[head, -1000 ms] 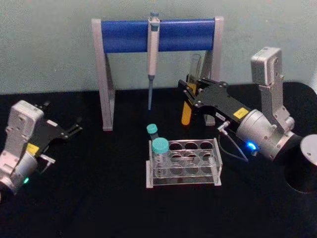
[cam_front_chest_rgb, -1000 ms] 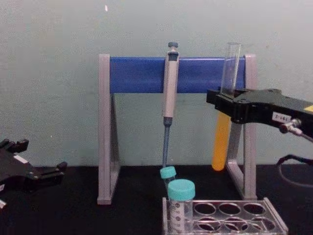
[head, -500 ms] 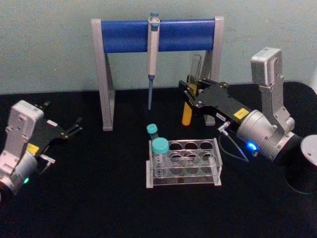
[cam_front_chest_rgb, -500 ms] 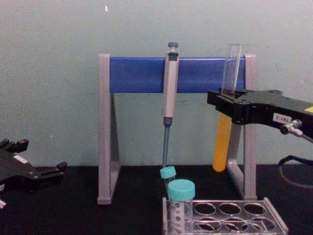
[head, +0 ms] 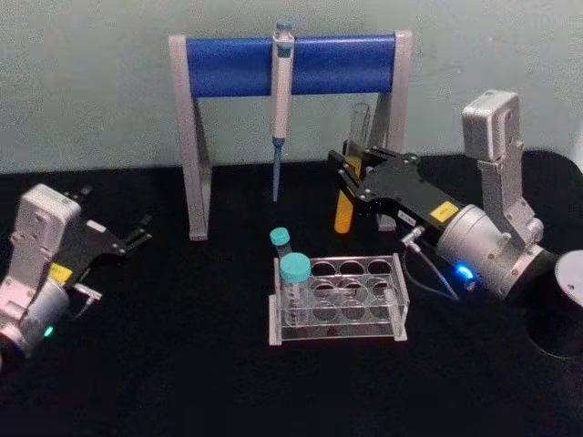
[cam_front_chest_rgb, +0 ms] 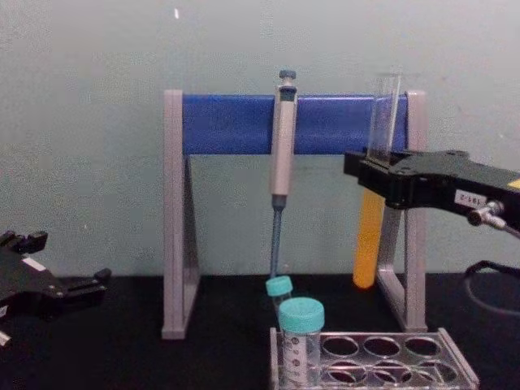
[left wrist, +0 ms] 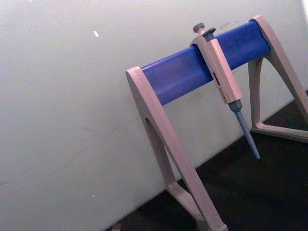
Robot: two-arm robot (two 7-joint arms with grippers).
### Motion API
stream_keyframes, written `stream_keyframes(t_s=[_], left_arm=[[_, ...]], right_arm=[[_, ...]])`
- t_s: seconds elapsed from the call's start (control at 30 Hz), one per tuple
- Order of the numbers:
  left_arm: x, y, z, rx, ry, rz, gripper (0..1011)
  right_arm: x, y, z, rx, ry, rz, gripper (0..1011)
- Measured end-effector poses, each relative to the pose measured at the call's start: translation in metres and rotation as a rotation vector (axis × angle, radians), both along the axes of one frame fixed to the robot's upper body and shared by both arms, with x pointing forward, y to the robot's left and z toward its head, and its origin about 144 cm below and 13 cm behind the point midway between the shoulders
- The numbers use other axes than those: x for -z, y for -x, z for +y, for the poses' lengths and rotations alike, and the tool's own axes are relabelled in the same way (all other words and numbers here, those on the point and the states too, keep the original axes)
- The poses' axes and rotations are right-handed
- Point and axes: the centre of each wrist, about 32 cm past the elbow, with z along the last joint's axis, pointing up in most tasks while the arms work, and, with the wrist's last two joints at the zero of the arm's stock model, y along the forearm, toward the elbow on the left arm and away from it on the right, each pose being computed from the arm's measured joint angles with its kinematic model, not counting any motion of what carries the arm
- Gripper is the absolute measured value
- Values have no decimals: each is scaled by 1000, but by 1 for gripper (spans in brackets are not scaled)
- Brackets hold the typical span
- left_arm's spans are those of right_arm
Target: Pick up the test tube from the test tube rack, shake it, then place it back into the test tube rack.
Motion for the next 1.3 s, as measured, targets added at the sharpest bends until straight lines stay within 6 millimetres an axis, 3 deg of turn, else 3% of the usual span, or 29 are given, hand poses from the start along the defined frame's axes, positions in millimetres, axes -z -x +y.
stream_keyframes(t_s=[0.57, 1.3], left_arm=[[0, 0, 0, 0, 0, 0, 1001], [0, 0, 0, 0, 0, 0, 1001]], right_arm=[[11, 18, -6, -13, 19, 38, 233], [28, 20, -7, 12, 52, 81, 233]])
